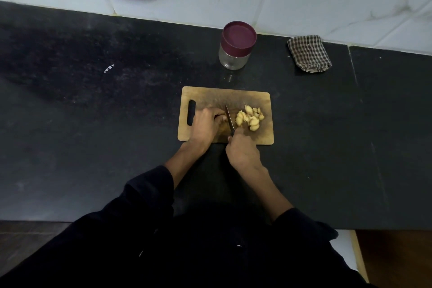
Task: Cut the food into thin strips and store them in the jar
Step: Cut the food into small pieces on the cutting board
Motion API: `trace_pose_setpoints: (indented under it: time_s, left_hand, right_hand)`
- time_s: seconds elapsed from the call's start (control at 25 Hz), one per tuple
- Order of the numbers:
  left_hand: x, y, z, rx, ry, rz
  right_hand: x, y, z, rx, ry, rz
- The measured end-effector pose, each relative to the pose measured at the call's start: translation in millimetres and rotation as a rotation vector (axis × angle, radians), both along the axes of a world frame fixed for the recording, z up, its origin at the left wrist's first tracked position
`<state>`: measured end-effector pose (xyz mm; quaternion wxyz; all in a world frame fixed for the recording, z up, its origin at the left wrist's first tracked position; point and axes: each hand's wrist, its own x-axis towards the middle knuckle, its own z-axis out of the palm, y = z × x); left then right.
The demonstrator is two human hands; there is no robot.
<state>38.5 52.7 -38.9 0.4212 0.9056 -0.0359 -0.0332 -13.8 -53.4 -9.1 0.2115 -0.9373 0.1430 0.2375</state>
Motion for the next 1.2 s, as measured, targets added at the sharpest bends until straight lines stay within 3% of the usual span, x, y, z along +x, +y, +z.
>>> trace_pose_setpoints:
  time_s: [0.28, 0.8, 1.2]
  left_hand:
    - [-4, -2, 2, -0.013, -0.005, 0.030]
    - [-4, 0, -2, -0.120, 0.071, 0.084]
    - [-2, 2, 5, -0.008, 0.101, 0.063]
  right_hand:
    - [7, 5, -2, -0.004, 0.078, -0.008]
    - [-16, -24, 1, 0.088, -0.033, -0.115]
    - [-11, -11, 6, 0.160, -0.042, -0.068]
